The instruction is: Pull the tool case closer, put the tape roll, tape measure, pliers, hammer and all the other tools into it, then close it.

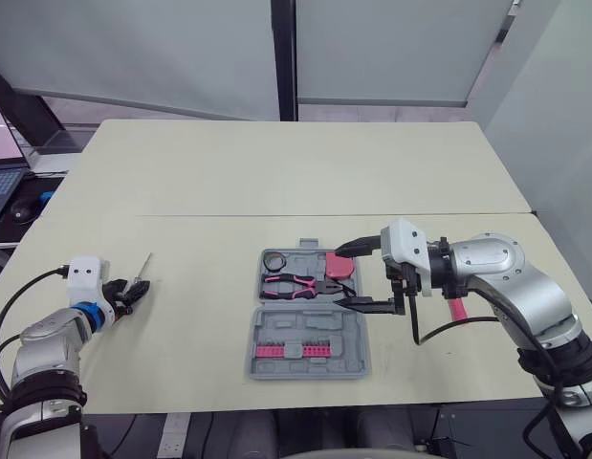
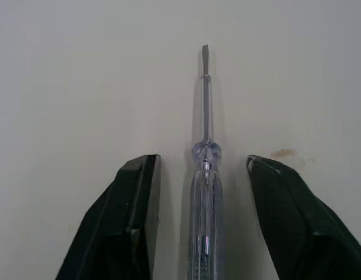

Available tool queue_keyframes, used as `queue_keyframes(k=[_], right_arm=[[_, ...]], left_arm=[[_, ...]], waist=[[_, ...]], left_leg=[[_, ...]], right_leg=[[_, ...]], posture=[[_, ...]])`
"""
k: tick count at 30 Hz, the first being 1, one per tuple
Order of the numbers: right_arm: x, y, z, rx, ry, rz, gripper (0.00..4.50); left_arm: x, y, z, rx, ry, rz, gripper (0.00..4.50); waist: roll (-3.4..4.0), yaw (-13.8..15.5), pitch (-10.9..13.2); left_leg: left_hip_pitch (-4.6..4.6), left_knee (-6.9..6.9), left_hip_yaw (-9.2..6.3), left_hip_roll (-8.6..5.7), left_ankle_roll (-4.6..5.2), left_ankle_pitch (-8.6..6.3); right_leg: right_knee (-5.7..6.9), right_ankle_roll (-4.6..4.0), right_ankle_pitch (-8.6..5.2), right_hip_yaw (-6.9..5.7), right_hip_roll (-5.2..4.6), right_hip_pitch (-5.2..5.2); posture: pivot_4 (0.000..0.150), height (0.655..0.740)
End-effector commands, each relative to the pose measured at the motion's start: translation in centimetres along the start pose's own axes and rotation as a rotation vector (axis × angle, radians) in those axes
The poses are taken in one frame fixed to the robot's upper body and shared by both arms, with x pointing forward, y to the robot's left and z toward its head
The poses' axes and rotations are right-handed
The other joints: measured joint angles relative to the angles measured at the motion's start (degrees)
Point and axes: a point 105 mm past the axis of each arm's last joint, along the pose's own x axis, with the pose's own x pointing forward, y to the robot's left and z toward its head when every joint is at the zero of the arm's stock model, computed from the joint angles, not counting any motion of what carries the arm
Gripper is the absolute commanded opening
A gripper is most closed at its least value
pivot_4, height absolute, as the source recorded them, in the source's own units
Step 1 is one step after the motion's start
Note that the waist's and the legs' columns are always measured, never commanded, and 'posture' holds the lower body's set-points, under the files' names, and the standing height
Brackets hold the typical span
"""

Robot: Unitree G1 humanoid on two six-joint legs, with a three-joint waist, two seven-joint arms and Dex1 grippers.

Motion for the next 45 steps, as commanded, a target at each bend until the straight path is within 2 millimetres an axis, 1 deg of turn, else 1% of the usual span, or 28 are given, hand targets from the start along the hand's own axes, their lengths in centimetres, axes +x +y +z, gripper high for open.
queue_keyframes(k=[1,4,5,6,8,10,11,13,17,18,20,22,23,27,31,36,40,45], right_arm=[[-0.4,0.2,0.8,-0.030,-0.013,-0.012,4.50],[-0.4,0.3,0.8,-0.027,-0.015,-0.019,4.50],[-0.4,0.3,0.8,-0.026,-0.015,-0.022,4.50],[-0.4,0.3,0.8,-0.026,-0.016,-0.028,4.50],[-0.6,0.2,0.8,-0.022,-0.015,-0.045,4.50],[-1.0,0.1,0.6,-0.014,-0.007,-0.067,4.50],[-1.2,0.0,0.4,-0.009,-0.001,-0.076,4.50],[-1.9,0.0,-0.1,-0.001,0.022,-0.092,4.50],[-2.9,0.2,-1.1,0.007,0.079,-0.104,4.50],[-3.0,0.3,-1.3,0.008,0.091,-0.103,4.50],[-3.4,0.6,-1.8,0.013,0.120,-0.097,4.50],[-3.6,0.8,-2.3,0.017,0.151,-0.099,4.50],[-3.8,0.9,-2.5,0.019,0.167,-0.102,4.50],[-4.1,1.3,-3.5,0.022,0.219,-0.107,4.50],[-4.0,1.7,-3.7,0.029,0.223,-0.108,4.50],[-3.9,1.8,-3.8,0.033,0.228,-0.112,4.50],[-3.9,1.8,-3.9,0.035,0.232,-0.113,4.50],[-4.0,1.9,-4.0,0.038,0.238,-0.114,4.50]], left_arm=[[-0.1,-0.3,-1.9,0.001,0.062,-0.023,1.53],[-0.6,-0.1,-2.2,0.025,0.061,-0.031,0.60],[-0.9,-0.1,-1.7,0.040,0.041,-0.042,0.47],[-1.3,-0.3,-1.0,0.068,0.015,-0.066,0.47],[-2.2,-1.4,0.6,0.152,-0.037,-0.145,0.47],[-3.3,-3.6,1.9,0.257,-0.063,-0.262,0.47],[-3.7,-4.7,2.2,0.303,-0.064,-0.316,0.47],[-4.6,-8.0,2.9,0.418,-0.069,-0.461,0.47],[-5.9,-14.2,3.6,0.595,-0.063,-0.705,0.47],[-6.1,-15.3,3.7,0.621,-0.061,-0.746,0.47],[-6.2,-18.2,4.0,0.674,-0.062,-0.842,0.47],[-6.1,-20.2,3.9,0.719,-0.040,-0.902,0.47],[-6.0,-20.9,3.7,0.732,-0.024,-0.921,0.47],[-4.7,-23.9,3.7,0.825,-0.008,-0.972,0.47],[-3.9,-25.8,2.8,0.902,0.027,-1.009,0.47],[-3.2,-27.1,2.3,0.958,0.018,-1.027,0.47],[-2.7,-27.6,2.2,0.991,0.009,-1.023,0.47],[-2.8,-27.7,2.0,1.013,0.013,-1.054,0.47]], waist=[[0.00,0.00,0.00],[0.02,-0.09,-0.02],[0.02,-0.14,-0.02],[0.02,-0.17,-0.02],[0.02,-0.39,-0.01],[0.02,-0.34,-0.01],[0.01,-0.27,0.00],[-0.01,0.12,0.00],[0.02,0.45,0.01],[0.02,0.38,0.01],[0.03,0.06,0.02],[0.03,-0.02,0.02],[0.03,-0.05,0.02],[0.03,-0.25,0.02],[0.04,-0.32,0.02],[0.03,-0.18,0.02],[0.03,-0.09,0.02],[0.04,-0.17,0.02]], left_leg=[[0.00,0.03,0.01,0.00,0.00,0.00],[0.01,0.07,0.01,0.01,0.00,0.00],[0.02,0.07,0.02,0.01,0.00,0.00],[0.02,0.08,0.02,0.01,0.00,0.00],[0.01,0.07,0.04,0.02,0.00,0.00],[-0.04,0.05,0.06,0.04,0.00,0.00],[-0.04,0.04,0.05,0.04,-0.01,0.00],[-0.08,0.04,0.01,0.05,-0.01,0.00],[-0.07,0.06,0.10,-0.02,-0.01,0.00],[-0.07,0.08,0.14,-0.03,-0.01,0.00],[-0.07,0.11,0.20,-0.04,-0.01,0.00],[-0.08,0.13,0.17,-0.02,0.00,0.00],[-0.09,0.13,0.14,-0.01,0.00,0.00],[-0.09,0.13,0.09,0.03,0.01,-0.01],[-0.12,0.14,0.09,0.03,0.02,-0.01],[-0.13,0.16,0.05,0.03,0.02,-0.01],[-0.15,0.22,0.04,0.02,0.02,-0.01],[-0.14,0.22,0.03,0.03,0.02,-0.01]], right_leg=[[0.00,0.02,0.01,0.01,-0.01,0.01],[0.00,0.03,0.02,0.02,-0.01,0.02],[0.01,0.03,0.02,0.02,-0.01,0.02],[0.01,0.03,0.02,0.03,0.00,0.02],[0.00,0.03,0.02,0.05,-0.01,0.01],[0.00,0.03,0.02,0.07,-0.01,-0.05],[0.00,0.02,0.02,0.06,-0.01,-0.04],[0.00,0.01,0.02,0.02,-0.01,-0.06],[-0.11,0.03,0.03,0.05,-0.14,0.00],[-0.14,0.06,0.05,0.08,-0.15,0.01],[-0.16,0.11,0.07,0.14,-0.16,0.01],[-0.15,0.12,0.07,0.14,-0.10,0.00],[-0.15,0.12,0.07,0.14,-0.04,0.00],[-0.13,0.11,0.06,0.14,0.08,-0.02],[-0.13,0.11,0.06,0.17,0.09,-0.04],[-0.13,0.11,0.06,0.15,0.11,-0.03],[-0.13,0.14,0.07,0.15,0.11,0.00],[-0.12,0.13,0.07,0.14,0.11,-0.01]], posture=[[0.150,0.7400],[0.150,0.7400],[0.150,0.7400],[0.150,0.7400],[0.150,0.7400],[0.150,0.7400],[0.150,0.7400],[0.150,0.7400],[0.150,0.7400],[0.150,0.7400],[0.150,0.7400],[0.150,0.7400],[0.150,0.7400],[0.150,0.7400],[0.150,0.7400],[0.150,0.7400],[0.150,0.7400],[0.150,0.7400]])
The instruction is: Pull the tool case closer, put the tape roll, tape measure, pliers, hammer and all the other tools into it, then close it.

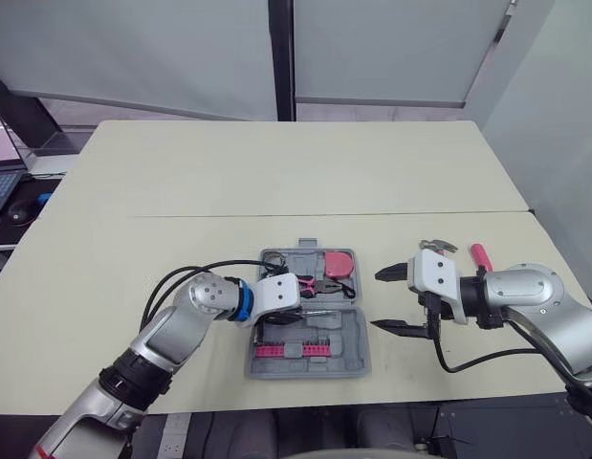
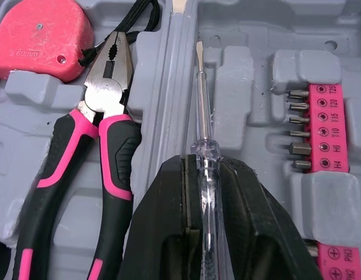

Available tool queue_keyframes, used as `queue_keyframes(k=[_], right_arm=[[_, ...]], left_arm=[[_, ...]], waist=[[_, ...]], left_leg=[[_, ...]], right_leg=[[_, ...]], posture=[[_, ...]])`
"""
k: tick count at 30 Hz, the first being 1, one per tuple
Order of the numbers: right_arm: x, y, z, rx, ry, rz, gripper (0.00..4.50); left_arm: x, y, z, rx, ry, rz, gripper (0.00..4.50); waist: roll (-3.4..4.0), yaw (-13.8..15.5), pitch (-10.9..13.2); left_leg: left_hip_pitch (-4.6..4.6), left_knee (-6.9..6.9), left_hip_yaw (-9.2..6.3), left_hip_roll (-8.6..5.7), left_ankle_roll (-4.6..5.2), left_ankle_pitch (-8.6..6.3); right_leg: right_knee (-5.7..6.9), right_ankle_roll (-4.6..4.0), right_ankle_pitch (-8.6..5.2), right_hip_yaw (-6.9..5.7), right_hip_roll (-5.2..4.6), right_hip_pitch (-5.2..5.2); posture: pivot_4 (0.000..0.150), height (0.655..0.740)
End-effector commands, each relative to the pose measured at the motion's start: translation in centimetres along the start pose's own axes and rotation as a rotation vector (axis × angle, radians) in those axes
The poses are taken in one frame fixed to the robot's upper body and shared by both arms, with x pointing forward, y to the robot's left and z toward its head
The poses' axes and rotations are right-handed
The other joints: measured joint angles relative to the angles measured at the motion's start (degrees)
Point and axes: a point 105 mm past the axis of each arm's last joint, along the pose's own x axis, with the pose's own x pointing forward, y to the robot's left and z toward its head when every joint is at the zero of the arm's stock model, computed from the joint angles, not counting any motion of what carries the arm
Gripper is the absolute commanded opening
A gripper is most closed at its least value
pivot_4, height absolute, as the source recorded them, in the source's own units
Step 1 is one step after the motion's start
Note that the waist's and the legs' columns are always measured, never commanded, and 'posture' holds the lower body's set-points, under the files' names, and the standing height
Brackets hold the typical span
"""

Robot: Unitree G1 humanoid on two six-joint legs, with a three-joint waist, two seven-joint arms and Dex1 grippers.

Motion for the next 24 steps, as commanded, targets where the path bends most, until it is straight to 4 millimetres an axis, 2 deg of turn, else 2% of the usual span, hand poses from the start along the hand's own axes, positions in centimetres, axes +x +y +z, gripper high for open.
queue_keyframes(k=[1,13,23,24], right_arm=[[-0.43,0.01,0.70,-0.038,-0.008,-0.015,4.50],[-0.58,0.21,0.41,-0.038,-0.001,-0.012,4.50],[-0.72,0.12,0.33,-0.039,0.004,-0.012,4.50],[-0.74,0.10,0.33,-0.039,0.004,-0.013,4.50]], left_arm=[[-0.08,-0.11,0.64,0.055,-0.012,-0.022,0.47],[0.00,0.00,-0.03,0.099,0.007,-0.026,0.47],[-0.26,0.33,0.34,0.085,-0.004,-0.023,0.47],[-0.37,0.37,0.45,0.088,-0.005,-0.022,0.82]], waist=[[0.00,0.01,0.00],[0.00,0.06,0.00],[0.00,0.06,0.00],[0.00,0.06,0.00]], left_leg=[[0.00,0.00,0.00,0.00,0.00,0.00],[0.00,0.01,0.00,0.00,0.00,0.00],[0.00,0.02,-0.01,-0.01,0.00,0.00],[0.00,0.01,-0.01,0.00,0.00,0.00]], right_leg=[[0.00,0.00,0.00,0.00,0.00,0.00],[0.00,0.00,0.00,0.00,0.00,0.01],[0.01,0.00,0.00,-0.01,0.00,0.03],[0.01,0.00,0.00,-0.01,0.00,0.02]], posture=[[0.150,0.7400],[0.150,0.7400],[0.150,0.7400],[0.150,0.7400]])
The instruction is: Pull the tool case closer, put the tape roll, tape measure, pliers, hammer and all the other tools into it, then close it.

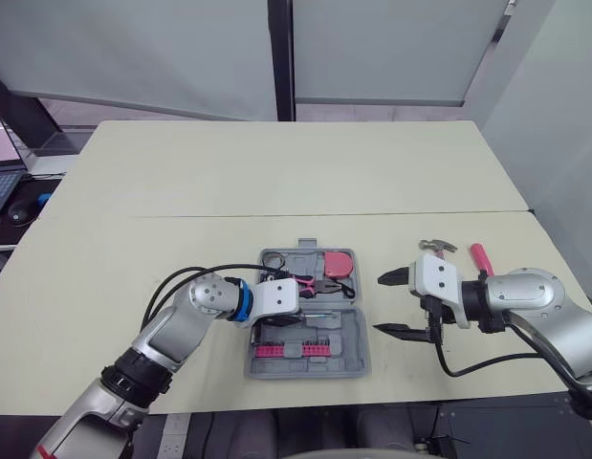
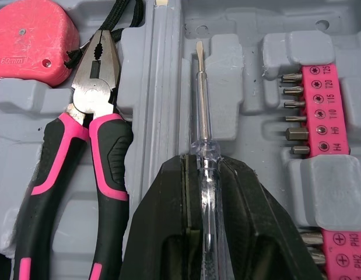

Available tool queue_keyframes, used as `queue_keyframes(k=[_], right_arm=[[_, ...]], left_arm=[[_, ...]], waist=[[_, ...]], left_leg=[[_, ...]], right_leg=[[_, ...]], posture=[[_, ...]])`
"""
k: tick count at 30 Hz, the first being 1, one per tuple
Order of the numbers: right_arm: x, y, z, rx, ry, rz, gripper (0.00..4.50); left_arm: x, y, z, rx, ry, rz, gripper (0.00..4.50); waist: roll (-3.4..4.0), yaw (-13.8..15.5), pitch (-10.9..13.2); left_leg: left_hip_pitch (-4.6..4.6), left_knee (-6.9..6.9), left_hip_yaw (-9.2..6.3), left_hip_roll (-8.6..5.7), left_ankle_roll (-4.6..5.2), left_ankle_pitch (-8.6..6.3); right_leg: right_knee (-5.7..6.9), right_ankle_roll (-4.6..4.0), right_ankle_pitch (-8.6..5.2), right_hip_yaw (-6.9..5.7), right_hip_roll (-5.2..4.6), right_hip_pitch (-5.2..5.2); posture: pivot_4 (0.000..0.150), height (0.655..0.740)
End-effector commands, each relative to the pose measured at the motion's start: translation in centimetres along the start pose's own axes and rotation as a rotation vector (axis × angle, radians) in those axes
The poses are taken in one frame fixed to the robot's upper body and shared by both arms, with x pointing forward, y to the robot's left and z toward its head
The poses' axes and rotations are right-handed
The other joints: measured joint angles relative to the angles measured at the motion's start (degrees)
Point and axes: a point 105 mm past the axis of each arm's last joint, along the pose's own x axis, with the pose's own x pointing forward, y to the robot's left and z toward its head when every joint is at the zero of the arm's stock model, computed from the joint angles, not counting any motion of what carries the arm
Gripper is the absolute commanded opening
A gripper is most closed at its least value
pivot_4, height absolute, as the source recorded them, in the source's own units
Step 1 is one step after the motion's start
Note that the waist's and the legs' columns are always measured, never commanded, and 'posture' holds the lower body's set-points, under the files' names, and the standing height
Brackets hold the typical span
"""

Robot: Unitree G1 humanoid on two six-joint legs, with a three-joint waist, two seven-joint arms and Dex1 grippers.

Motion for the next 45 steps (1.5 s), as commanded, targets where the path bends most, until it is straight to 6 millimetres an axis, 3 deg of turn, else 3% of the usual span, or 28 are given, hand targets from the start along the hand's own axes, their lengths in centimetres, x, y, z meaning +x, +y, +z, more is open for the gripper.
queue_keyframes(k=[1,10,11,16,19,31,38,45], right_arm=[[-0.6,-0.2,1.0,-0.052,-0.017,-0.018,4.50],[-0.7,-0.1,0.9,-0.048,-0.017,-0.019,4.50],[-0.7,-0.1,0.9,-0.049,-0.018,-0.019,4.50],[-0.7,-0.1,1.0,-0.047,-0.018,-0.020,4.50],[-0.6,-0.1,1.1,-0.046,-0.020,-0.021,4.50],[-0.6,-0.2,1.0,-0.043,-0.020,-0.025,4.50],[-0.5,-0.1,1.0,-0.035,-0.026,-0.024,4.50],[-0.5,-0.1,1.0,-0.036,-0.025,-0.023,4.50]], left_arm=[[-0.6,0.5,0.9,0.021,-0.022,0.012,1.19],[-2.0,1.2,2.0,0.053,-0.035,0.062,3.99],[-2.2,1.2,2.2,0.055,-0.039,0.064,4.17],[-2.9,1.5,2.5,0.011,-0.092,0.082,4.17],[-3.1,0.9,1.6,-0.006,-0.075,0.020,3.56],[-1.3,0.5,0.4,-0.037,-0.048,-0.044,0.04],[-0.4,0.9,-0.4,-0.055,-0.017,-0.017,0.04],[0.4,-0.2,-2.2,-0.062,0.046,-0.033,0.04]], waist=[[0.00,-0.01,0.00],[0.00,-0.01,0.00],[0.00,-0.01,0.00],[0.00,-0.03,0.00],[0.00,-0.08,0.00],[0.00,0.00,0.00],[0.00,-0.06,0.00],[0.01,-0.02,-0.01]], left_leg=[[0.00,0.00,0.00,0.00,0.00,0.00],[0.00,0.00,0.00,0.00,0.00,0.00],[0.00,0.00,0.00,0.00,0.00,0.00],[0.01,0.01,0.00,0.00,0.00,0.00],[0.01,0.01,0.00,0.01,0.00,0.00],[0.00,0.01,0.01,0.00,0.00,0.00],[0.00,0.01,-0.01,0.00,0.00,0.00],[0.04,0.02,-0.01,0.00,0.00,0.00]], right_leg=[[0.00,0.00,0.00,0.00,0.00,0.00],[0.00,0.00,0.00,0.00,0.00,0.00],[0.00,0.00,0.00,0.00,0.00,0.00],[0.01,0.00,0.00,0.00,0.00,0.00],[0.01,0.00,0.00,0.00,0.00,0.00],[0.01,0.00,0.00,0.00,0.00,0.00],[0.01,0.00,0.00,-0.01,0.01,0.00],[0.02,0.00,0.00,-0.01,0.00,0.05]], posture=[[0.150,0.7400],[0.150,0.7400],[0.150,0.7400],[0.150,0.7400],[0.150,0.7400],[0.150,0.7400],[0.150,0.7400],[0.150,0.7400]])
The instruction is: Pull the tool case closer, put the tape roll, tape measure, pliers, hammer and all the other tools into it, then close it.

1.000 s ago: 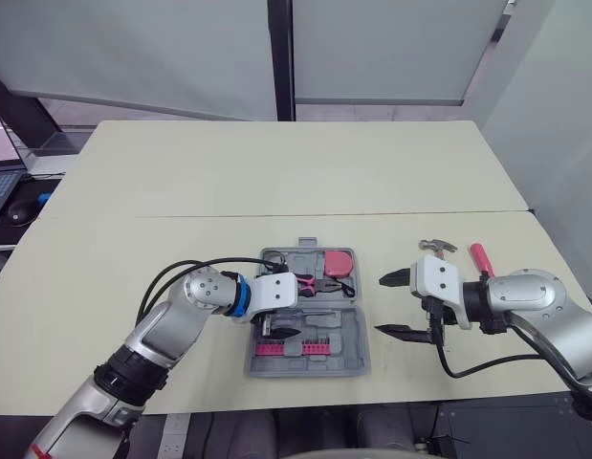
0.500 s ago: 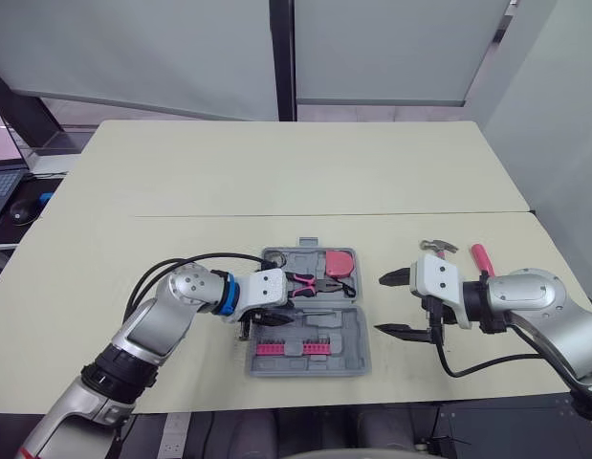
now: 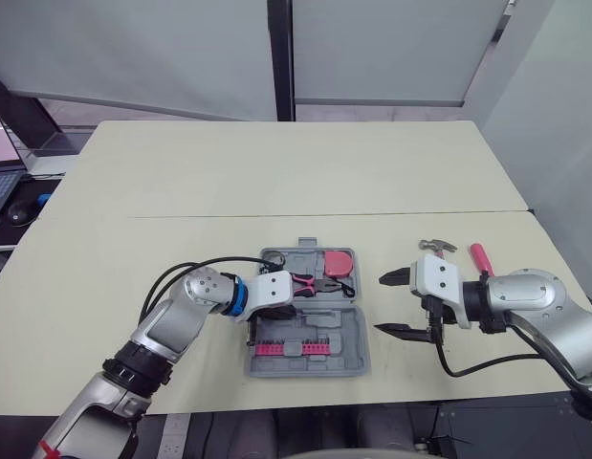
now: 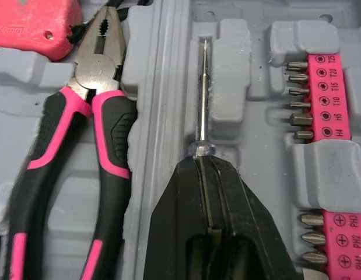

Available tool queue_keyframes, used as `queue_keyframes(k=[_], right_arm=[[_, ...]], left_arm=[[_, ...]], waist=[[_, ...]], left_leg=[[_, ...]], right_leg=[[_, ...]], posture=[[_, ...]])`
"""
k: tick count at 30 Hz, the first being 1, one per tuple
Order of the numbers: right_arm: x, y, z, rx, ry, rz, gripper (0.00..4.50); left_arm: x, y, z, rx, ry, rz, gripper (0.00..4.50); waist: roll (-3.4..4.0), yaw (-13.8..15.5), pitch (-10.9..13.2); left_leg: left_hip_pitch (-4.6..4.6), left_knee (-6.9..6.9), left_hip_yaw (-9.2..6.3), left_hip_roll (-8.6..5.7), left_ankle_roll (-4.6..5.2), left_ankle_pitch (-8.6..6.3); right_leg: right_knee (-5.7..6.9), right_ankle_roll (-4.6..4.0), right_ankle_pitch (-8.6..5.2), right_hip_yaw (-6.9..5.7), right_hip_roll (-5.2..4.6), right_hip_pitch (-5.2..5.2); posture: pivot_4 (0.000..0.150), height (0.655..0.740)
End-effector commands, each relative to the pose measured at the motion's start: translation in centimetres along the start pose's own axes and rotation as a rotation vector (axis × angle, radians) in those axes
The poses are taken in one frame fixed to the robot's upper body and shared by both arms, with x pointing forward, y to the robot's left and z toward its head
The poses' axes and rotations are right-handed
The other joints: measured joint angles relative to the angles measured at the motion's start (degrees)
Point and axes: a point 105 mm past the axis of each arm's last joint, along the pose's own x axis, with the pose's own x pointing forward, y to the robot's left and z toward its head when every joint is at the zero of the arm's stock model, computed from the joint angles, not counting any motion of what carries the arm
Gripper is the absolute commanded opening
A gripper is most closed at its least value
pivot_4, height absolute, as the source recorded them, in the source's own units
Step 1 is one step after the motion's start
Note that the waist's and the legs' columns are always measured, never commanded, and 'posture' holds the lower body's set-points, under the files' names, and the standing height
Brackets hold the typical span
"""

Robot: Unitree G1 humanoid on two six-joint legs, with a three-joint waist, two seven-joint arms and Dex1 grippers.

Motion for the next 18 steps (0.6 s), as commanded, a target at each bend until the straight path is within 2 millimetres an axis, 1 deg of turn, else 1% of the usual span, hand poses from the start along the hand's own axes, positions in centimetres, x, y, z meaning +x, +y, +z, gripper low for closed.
queue_keyframes(k=[1,3,7,8,10,13,16,18], right_arm=[[-0.5,-0.1,1.1,-0.047,-0.027,-0.017,4.50],[-0.5,-0.1,1.1,-0.048,-0.027,-0.018,4.50],[-0.4,-0.2,1.4,-0.051,-0.039,-0.027,4.50],[-0.5,-0.3,1.5,-0.050,-0.045,-0.032,4.50],[-0.6,-0.5,1.7,-0.045,-0.063,-0.046,4.50],[-1.0,-1.1,2.0,-0.030,-0.094,-0.083,4.50],[-2.0,-2.4,1.8,0.003,-0.117,-0.175,4.50],[-3.3,-3.5,0.9,0.034,-0.107,-0.252,4.50]], left_arm=[[0.8,-0.7,-1.5,-0.002,0.056,-0.009,0.04],[1.0,-0.8,-1.8,0.008,0.063,-0.008,0.04],[0.6,-0.1,-0.8,-0.028,-0.005,0.045,0.04],[0.1,0.2,-0.4,-0.048,-0.030,0.066,0.04],[-1.6,0.9,0.5,-0.086,-0.104,0.109,0.04],[-4.9,0.3,1.5,-0.133,-0.211,0.122,0.04],[-7.9,0.0,1.1,-0.163,-0.274,0.190,0.04],[-9.8,0.5,0.3,-0.216,-0.330,0.294,0.04]], waist=[[0.01,0.00,-0.01],[0.05,0.01,-0.06],[0.15,0.01,-0.12],[0.14,0.01,-0.12],[0.14,-0.01,-0.11],[0.10,-0.32,-0.07],[0.12,-0.31,-0.08],[0.14,-0.09,-0.06]], left_leg=[[0.02,0.00,0.00,0.00,0.00,0.00],[0.08,0.01,0.00,0.00,0.00,0.00],[0.11,0.05,0.00,0.00,0.01,0.01],[0.11,0.06,0.00,0.00,0.01,0.01],[0.10,0.08,0.00,0.01,0.01,0.02],[0.02,0.07,0.01,0.05,0.01,0.02],[0.01,-0.02,0.01,0.08,0.01,0.01],[0.02,-0.03,0.02,0.06,0.02,0.01]], right_leg=[[0.00,0.00,0.00,0.00,0.00,0.02],[0.00,0.01,0.00,0.01,0.00,0.09],[0.00,0.07,0.04,0.02,0.00,0.13],[0.00,0.09,0.05,0.02,0.00,0.13],[0.00,0.12,0.06,0.01,0.00,0.11],[0.00,0.06,0.09,0.03,0.01,0.00],[0.02,0.01,0.07,0.01,0.03,-0.04],[0.01,0.00,0.07,0.00,0.01,-0.03]], posture=[[0.150,0.7400],[0.150,0.7400],[0.150,0.7400],[0.150,0.7400],[0.150,0.7400],[0.150,0.7400],[0.150,0.7400],[0.150,0.7400]])
